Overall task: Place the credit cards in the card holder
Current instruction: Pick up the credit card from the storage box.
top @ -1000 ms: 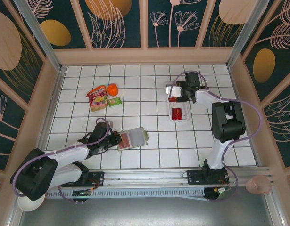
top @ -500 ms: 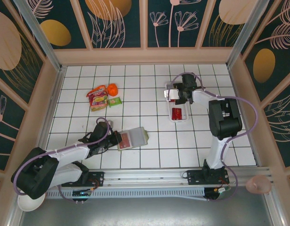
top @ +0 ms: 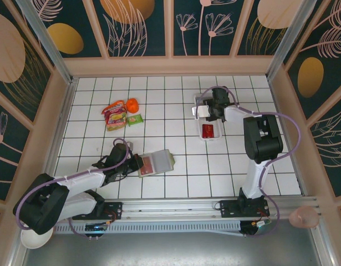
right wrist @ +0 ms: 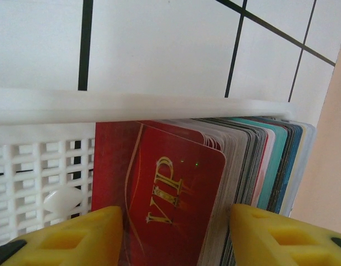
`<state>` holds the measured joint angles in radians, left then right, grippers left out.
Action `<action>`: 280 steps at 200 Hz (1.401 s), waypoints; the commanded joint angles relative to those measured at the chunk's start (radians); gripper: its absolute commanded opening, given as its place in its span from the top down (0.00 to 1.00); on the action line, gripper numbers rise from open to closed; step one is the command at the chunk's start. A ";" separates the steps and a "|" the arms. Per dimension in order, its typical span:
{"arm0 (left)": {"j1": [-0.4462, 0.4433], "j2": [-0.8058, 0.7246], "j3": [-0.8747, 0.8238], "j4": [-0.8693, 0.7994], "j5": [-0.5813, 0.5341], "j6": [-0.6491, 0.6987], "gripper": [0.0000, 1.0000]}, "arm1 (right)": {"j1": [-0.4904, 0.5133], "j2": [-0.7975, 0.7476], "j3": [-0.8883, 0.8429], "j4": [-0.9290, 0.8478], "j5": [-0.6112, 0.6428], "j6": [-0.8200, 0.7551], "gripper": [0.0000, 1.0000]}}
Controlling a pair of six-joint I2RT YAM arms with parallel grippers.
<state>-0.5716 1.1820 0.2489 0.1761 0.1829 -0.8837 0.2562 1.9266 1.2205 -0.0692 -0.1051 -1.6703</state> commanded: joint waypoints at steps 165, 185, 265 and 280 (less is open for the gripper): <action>0.001 0.017 -0.039 -0.092 -0.001 0.017 1.00 | 0.000 -0.077 -0.002 0.002 0.012 -0.020 0.65; 0.001 0.016 -0.039 -0.090 0.001 0.015 1.00 | 0.001 -0.083 -0.009 0.000 0.011 -0.018 0.69; 0.001 -0.002 -0.057 -0.081 0.004 0.012 1.00 | 0.004 -0.122 -0.056 -0.015 0.007 0.002 0.81; 0.001 -0.006 -0.060 -0.078 0.004 0.009 1.00 | 0.006 -0.130 -0.066 -0.023 0.005 0.010 0.82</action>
<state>-0.5716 1.1679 0.2337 0.1917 0.1833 -0.8841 0.2573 1.8423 1.1790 -0.0811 -0.1066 -1.6661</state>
